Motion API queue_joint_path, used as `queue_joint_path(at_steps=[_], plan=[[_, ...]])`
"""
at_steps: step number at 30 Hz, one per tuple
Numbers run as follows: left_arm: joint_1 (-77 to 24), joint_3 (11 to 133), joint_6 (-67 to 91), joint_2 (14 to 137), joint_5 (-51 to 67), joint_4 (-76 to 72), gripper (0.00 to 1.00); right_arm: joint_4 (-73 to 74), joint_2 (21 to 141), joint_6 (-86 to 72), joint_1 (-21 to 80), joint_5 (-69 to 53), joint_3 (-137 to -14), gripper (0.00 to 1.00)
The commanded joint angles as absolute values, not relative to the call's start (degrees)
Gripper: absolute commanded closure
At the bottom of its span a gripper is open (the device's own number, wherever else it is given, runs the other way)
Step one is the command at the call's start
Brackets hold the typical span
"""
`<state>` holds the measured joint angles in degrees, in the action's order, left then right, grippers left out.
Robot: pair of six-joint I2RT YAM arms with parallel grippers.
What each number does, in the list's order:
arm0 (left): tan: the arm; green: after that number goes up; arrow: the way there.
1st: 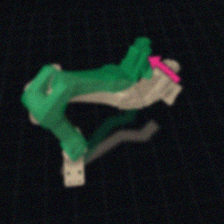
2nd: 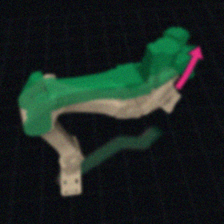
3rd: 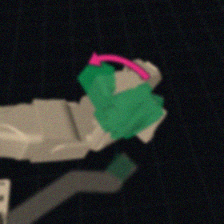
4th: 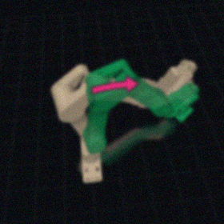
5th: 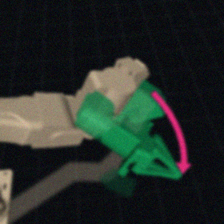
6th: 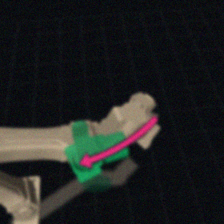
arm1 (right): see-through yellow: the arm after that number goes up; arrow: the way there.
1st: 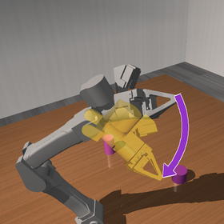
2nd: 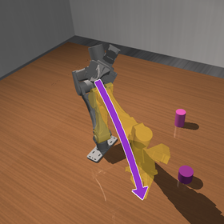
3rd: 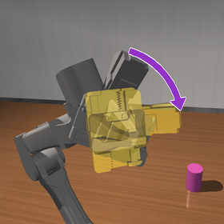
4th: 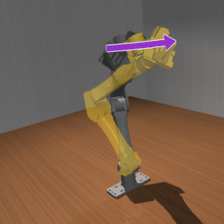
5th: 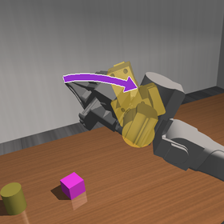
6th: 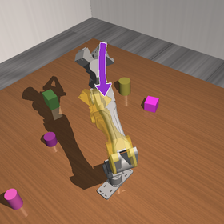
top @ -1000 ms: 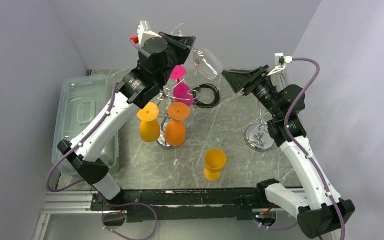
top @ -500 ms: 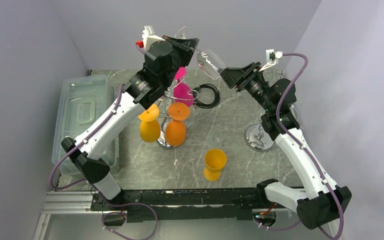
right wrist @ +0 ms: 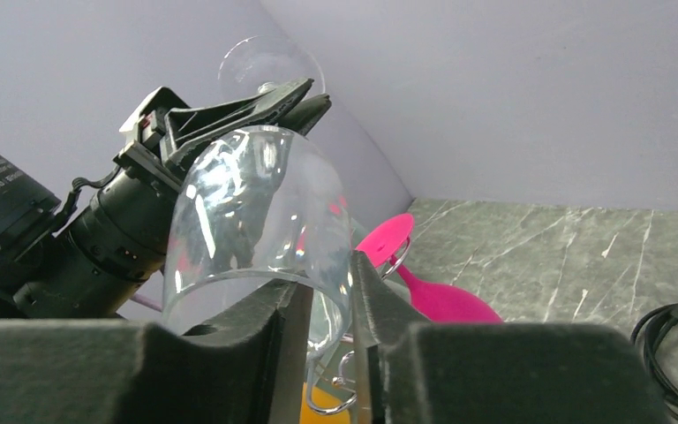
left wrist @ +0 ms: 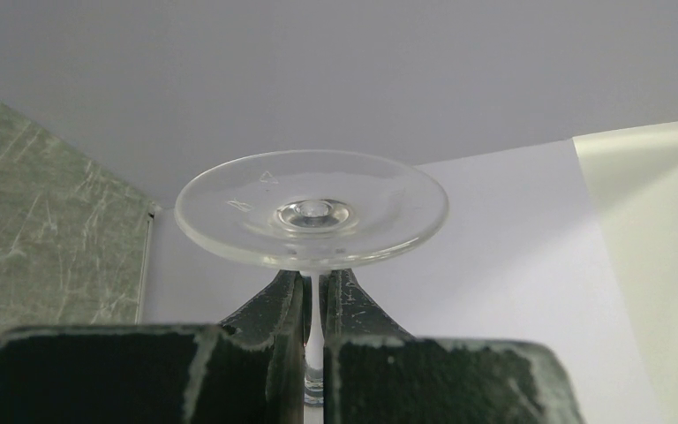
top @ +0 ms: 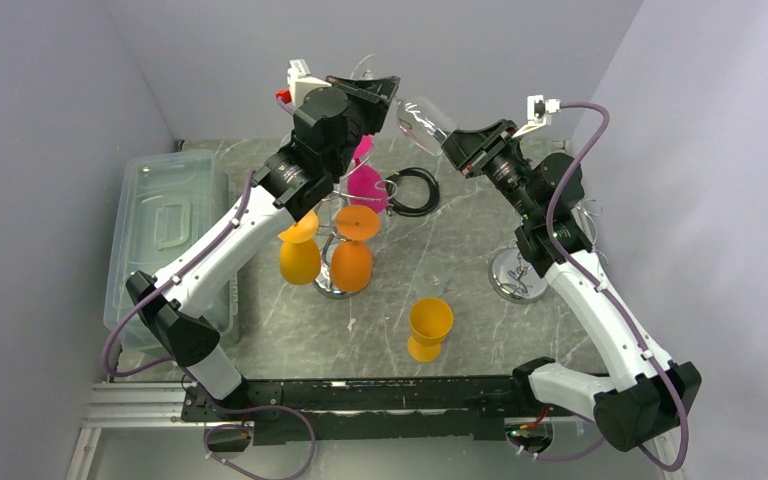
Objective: Take the wine glass off the wine glass rack
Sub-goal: Place the wine glass at the center of the board.
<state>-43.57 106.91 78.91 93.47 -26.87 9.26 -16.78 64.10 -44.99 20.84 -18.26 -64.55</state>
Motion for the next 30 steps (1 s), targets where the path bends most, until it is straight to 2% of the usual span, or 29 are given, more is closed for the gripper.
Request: queue_joint_path(at_steps=[1,4,6,8,10,13,16,17,18,30], plan=[[-43.75,106.9,79.3,91.4,-27.29,4.74,1.0,-21.38,62.52,-45.71,21.14,-16.48,-65.86,0.82],[-43.72,106.33,78.92,91.46,-27.18,4.06,1.0,-20.73,63.08,-45.99,21.18,-16.55,-66.91,0.98],[-43.71,106.21,77.72,91.51,-26.88,3.39,1.0,-20.54,63.13,-46.05,21.18,-15.91,-67.14,1.0],[-43.71,106.92,76.96,91.62,-26.36,4.15,0.9,-20.09,63.07,-45.99,21.18,-15.07,-67.69,1.0],[-43.77,107.62,75.73,91.9,-25.53,4.71,0.75,-19.17,62.9,-45.66,21.18,-13.93,-68.57,1.0],[-43.73,108.05,74.0,91.94,-24.63,5.66,0.46,-17.64,62.33,-45.01,21.18,-11.27,-69.82,1.0],[-43.69,107.62,71.9,91.73,-23.9,5.13,0.24,-15.78,61.89,-44.32,21.18,-8.96,-71.5,1.0],[-43.73,107.39,71.25,91.56,-23.78,5.1,0.06,-15.13,61.69,-44.06,21.17,-8.02,-71.94,1.0],[-43.7,107.32,70.78,91.36,-23.92,5.44,0.01,-14.82,61.48,-43.82,21.17,-7.08,-72.24,1.0],[-43.77,111.49,60.27,91.25,-20.42,7.99,0.01,3.08,66.45,-38.49,21.09,6.0,-86.59,1.0]])
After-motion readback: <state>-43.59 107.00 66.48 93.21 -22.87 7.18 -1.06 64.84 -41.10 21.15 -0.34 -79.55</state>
